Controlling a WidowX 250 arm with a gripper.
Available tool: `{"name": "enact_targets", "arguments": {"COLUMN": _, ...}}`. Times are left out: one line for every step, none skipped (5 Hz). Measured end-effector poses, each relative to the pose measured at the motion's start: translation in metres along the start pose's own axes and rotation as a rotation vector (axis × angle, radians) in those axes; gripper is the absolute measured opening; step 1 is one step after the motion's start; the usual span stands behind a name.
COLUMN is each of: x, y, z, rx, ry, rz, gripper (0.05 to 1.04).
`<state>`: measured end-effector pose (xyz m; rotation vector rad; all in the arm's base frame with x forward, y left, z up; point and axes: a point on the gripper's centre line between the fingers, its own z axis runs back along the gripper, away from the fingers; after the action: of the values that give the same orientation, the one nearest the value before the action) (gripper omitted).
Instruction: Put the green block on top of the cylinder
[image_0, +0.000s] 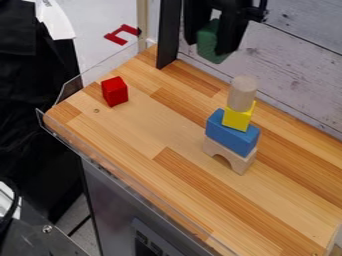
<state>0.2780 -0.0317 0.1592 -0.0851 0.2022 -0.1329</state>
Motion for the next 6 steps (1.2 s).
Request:
{"name": "enact_targets", "arguments": {"x": 0.003, "y": -0.012, "z": -0.007, "rx": 0.018, "ry": 0.019, "rz": -0.030, "gripper": 0.549}}
{"name": "enact_targets", "arguments": {"x": 0.005, "y": -0.016, "z": -0.009, "rx": 0.022, "ry": 0.011, "rz": -0.030, "gripper": 0.549}}
{"name": "enact_targets", "arguments": {"x": 0.005, "y": -0.016, "z": -0.011, "rx": 0.020, "ry": 0.009, "rz": -0.025, "gripper": 0.549}}
{"name": "enact_targets", "arguments": {"x": 0.005, "y": -0.017, "z": -0.010, "rx": 0.021, "ry": 0.008, "rz": -0.023, "gripper": 0.549}}
{"name": "enact_targets", "arguments": {"x": 0.007, "y": -0.022, "z": -0.018, "rx": 0.018, "ry": 0.037, "rz": -0.033, "gripper": 0.549}}
{"name": "enact_targets", "arguments": {"x": 0.013, "y": -0.024, "z": -0.020, "rx": 0.020, "ry": 0.039, "rz": -0.048, "gripper": 0.549}}
